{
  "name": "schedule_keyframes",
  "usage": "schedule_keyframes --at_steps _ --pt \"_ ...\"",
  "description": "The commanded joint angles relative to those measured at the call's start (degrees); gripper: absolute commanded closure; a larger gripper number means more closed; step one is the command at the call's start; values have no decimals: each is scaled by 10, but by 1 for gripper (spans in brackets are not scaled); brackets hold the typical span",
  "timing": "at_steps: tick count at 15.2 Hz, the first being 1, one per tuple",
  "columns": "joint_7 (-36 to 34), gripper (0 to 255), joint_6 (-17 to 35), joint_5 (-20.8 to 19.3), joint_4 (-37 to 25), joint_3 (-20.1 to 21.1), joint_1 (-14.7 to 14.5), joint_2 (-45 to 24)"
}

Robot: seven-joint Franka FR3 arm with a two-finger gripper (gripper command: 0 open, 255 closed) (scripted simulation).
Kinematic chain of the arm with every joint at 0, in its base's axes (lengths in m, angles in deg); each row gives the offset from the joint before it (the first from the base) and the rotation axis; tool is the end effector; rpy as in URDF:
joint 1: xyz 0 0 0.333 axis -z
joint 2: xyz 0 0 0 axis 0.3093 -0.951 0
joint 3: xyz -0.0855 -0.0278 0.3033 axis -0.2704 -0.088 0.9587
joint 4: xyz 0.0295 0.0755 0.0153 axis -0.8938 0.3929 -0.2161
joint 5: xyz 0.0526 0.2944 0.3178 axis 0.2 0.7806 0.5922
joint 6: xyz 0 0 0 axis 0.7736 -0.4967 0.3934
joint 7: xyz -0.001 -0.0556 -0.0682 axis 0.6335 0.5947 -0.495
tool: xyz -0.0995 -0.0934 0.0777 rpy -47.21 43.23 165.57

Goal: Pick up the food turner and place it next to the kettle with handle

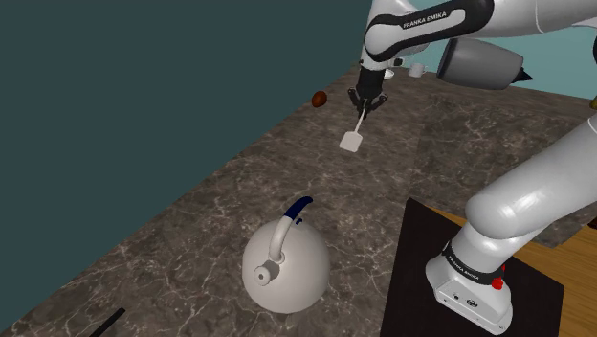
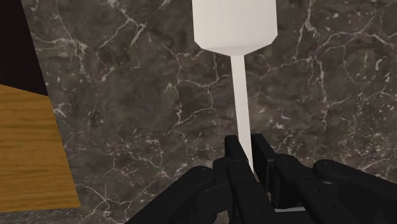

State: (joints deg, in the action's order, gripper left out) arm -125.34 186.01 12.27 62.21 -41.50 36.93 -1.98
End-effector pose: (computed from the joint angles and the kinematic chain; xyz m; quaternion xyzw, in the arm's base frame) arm 0.5137 -0.1014 0.4267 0.8132 -0.5811 0.0274 0.0191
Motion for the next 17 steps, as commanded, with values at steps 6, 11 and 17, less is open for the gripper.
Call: schedule_keyframes --at_steps 6,11,17 --pt "4 255 -53 1 -47 -2 1 6" --pt "6 255 -92 1 -84 -2 1 8" --pt "8 255 -138 1 -132 -3 1 6"
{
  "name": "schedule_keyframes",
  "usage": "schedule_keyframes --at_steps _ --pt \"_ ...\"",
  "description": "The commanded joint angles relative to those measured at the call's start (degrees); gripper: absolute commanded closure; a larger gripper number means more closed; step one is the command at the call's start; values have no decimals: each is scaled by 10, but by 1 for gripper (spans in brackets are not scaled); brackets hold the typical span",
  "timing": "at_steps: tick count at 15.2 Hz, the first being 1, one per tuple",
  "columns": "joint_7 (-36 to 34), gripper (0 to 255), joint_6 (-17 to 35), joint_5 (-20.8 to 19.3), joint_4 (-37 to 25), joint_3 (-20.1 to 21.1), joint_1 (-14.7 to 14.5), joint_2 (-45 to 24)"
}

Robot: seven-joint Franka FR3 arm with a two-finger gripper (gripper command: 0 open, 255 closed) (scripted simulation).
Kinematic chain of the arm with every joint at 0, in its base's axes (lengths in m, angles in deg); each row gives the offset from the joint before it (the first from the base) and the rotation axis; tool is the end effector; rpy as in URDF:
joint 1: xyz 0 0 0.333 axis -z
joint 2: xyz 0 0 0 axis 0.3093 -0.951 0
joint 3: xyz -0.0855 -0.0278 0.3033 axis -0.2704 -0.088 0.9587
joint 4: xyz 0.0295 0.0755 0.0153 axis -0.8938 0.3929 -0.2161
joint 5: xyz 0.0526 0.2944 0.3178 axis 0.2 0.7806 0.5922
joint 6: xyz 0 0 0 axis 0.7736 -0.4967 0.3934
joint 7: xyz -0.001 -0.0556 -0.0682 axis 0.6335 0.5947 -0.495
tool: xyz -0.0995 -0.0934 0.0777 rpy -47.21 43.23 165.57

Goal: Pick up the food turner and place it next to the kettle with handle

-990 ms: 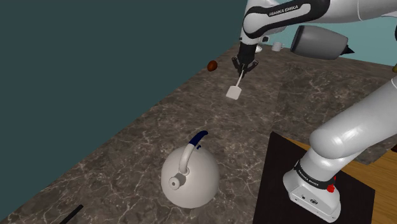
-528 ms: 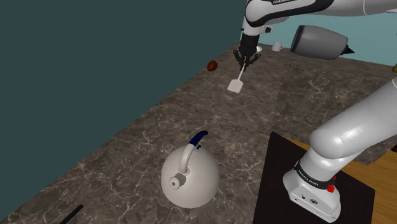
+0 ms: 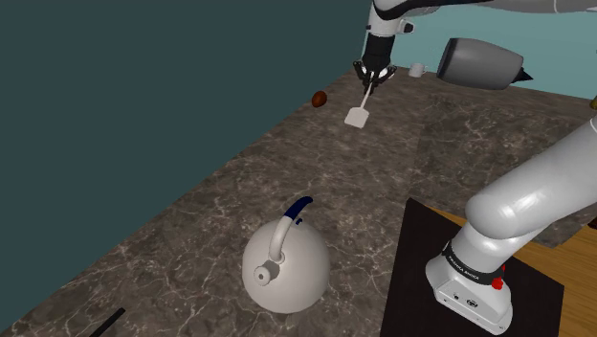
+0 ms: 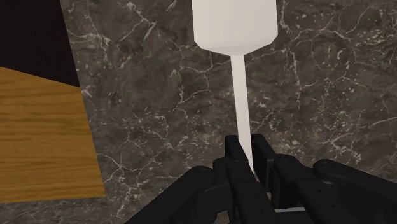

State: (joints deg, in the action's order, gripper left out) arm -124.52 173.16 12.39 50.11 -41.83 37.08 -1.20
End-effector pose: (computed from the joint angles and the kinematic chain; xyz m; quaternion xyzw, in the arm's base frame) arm 0.5159 -0.1033 0.5244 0.8132 -0.5810 0.0274 0.0191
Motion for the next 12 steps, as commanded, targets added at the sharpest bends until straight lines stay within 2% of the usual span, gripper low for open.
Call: schedule_keyframes --at_steps 1,12 --pt "0 255 -14 0 -16 0 0 -2" --pt "-87 255 -48 51 129 60 -51 177"
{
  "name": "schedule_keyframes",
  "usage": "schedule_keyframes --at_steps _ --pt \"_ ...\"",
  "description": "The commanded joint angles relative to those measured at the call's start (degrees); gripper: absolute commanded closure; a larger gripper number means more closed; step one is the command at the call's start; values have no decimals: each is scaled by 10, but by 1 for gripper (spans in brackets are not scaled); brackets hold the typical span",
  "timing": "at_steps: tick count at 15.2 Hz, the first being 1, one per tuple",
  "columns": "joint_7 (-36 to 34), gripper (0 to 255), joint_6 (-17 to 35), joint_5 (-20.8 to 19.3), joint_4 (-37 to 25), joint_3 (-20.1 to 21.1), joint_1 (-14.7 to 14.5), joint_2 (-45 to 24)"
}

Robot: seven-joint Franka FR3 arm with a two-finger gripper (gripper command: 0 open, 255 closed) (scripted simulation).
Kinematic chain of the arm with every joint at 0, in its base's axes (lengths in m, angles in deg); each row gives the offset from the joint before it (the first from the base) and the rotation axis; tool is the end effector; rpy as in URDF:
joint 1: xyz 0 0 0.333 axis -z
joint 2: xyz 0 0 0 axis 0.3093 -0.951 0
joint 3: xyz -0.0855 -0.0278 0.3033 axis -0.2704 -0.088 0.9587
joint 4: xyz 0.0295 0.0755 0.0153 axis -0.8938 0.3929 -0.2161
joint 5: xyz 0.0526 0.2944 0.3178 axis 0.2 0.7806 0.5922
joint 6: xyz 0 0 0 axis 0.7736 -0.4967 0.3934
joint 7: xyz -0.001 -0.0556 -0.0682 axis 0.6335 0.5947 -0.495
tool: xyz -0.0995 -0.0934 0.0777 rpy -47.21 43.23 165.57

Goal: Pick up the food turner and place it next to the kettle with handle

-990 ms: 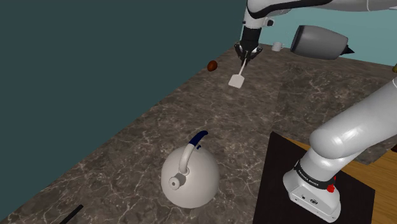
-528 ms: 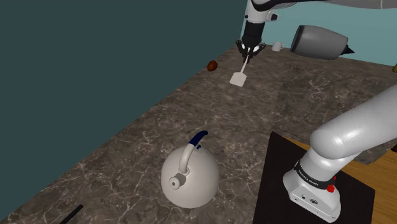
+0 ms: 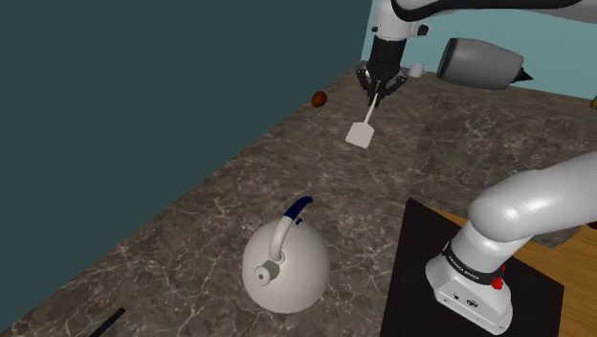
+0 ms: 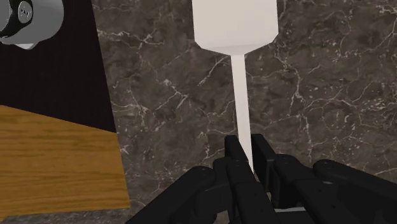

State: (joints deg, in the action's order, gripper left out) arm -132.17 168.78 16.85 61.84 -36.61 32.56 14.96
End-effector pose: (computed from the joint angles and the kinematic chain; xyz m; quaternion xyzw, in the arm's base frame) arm 0.4357 0.0052 0.5383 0.8135 -0.5806 0.0275 0.0189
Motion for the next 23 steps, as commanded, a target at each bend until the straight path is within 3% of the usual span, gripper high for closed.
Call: schedule_keyframes --at_steps 1,9,17,23 --pt "-20 255 -9 13 21 14 -11 30" --pt "-99 255 -57 71 69 73 -59 131" --pt "-197 255 -110 144 74 148 -108 202" --pt "-196 255 -71 157 126 160 -116 215"
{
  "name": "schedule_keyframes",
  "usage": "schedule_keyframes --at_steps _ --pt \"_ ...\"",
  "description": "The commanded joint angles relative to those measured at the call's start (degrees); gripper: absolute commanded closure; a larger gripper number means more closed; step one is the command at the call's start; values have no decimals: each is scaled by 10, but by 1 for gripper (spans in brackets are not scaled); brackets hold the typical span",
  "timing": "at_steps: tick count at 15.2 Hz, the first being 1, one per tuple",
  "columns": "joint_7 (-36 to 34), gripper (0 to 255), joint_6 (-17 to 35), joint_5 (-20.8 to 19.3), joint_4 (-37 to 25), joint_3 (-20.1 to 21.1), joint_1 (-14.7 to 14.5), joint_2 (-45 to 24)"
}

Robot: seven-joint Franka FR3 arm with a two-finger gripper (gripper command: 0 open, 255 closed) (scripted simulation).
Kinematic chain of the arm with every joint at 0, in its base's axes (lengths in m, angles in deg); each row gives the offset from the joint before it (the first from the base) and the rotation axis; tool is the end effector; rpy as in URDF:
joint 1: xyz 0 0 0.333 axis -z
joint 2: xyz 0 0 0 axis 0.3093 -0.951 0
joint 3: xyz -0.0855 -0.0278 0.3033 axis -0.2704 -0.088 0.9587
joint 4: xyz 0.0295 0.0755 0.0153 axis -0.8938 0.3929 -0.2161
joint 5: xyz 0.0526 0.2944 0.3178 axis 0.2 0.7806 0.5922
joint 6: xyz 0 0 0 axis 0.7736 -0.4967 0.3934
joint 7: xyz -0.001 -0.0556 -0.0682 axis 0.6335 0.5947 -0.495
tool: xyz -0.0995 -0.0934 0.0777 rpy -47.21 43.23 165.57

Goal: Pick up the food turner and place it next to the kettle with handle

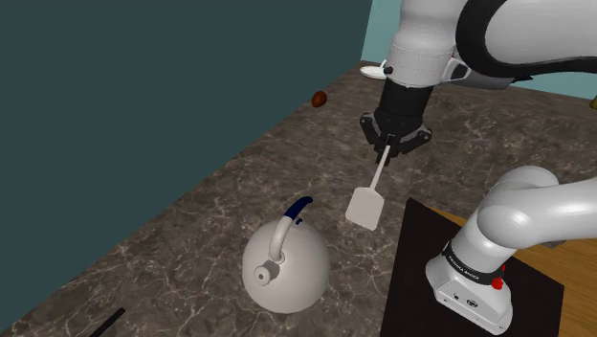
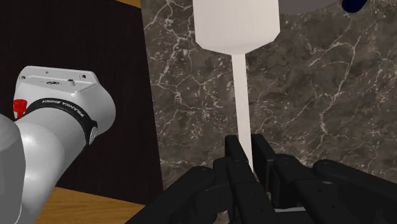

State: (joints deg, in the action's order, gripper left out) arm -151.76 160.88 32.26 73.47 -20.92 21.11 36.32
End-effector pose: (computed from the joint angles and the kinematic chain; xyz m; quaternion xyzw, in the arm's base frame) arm 0.2828 0.2115 0.5168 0.8132 -0.5810 0.0270 0.0193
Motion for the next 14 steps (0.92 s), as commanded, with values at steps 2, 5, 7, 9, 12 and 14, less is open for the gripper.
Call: schedule_keyframes --at_steps 2,5,7,9,12,14 --pt "1 255 21 7 26 8 -3 5" --pt "1 255 41 14 50 15 -7 10" --pt "1 255 55 20 66 20 -9 12" --pt "2 255 68 25 82 26 -12 14" --pt "2 255 89 33 104 35 -15 16" --pt "2 255 104 39 119 41 -17 16"
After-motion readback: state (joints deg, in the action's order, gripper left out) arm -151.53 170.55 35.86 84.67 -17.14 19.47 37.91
